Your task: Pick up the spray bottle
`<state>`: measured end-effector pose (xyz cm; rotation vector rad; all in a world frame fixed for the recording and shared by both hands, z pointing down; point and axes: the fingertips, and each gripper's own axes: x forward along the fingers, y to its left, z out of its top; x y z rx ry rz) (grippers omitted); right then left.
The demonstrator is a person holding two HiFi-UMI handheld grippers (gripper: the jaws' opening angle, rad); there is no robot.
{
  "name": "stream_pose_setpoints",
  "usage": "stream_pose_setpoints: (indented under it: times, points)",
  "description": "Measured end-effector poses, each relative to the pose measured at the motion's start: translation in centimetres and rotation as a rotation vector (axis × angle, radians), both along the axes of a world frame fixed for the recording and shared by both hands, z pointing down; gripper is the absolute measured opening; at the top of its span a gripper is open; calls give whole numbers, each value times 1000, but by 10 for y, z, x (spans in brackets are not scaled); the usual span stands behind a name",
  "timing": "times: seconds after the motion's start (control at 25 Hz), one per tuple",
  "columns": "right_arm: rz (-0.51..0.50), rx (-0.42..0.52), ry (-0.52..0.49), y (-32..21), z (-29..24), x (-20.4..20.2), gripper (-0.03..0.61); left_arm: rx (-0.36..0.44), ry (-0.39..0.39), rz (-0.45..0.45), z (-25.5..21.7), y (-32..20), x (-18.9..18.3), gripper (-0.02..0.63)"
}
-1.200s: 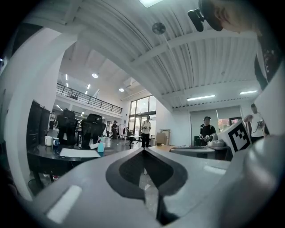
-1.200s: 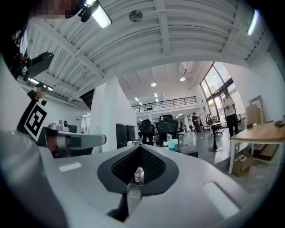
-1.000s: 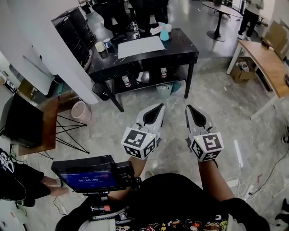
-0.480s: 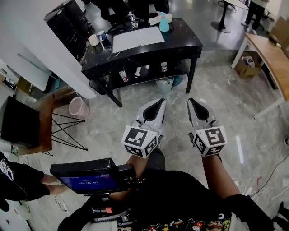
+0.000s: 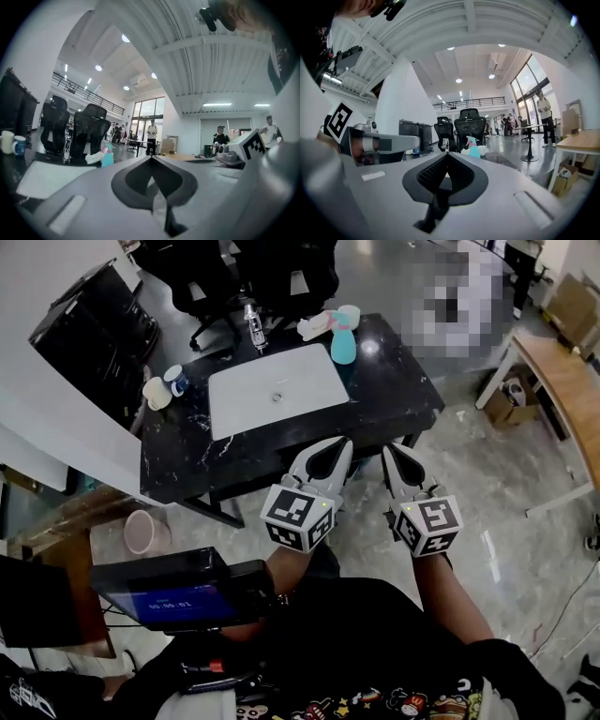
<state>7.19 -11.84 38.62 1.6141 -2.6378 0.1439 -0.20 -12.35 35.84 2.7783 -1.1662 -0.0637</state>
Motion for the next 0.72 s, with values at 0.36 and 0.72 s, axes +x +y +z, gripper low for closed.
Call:
stream_pose_setpoints:
  times: [0.36, 0.72]
  points:
    - [54, -21, 42, -193, -4, -24, 25, -4, 21, 2, -18, -187, -24, 0]
    - [9, -59, 57, -316, 28, -22, 94, -68, -14, -100, 18, -279, -27, 0]
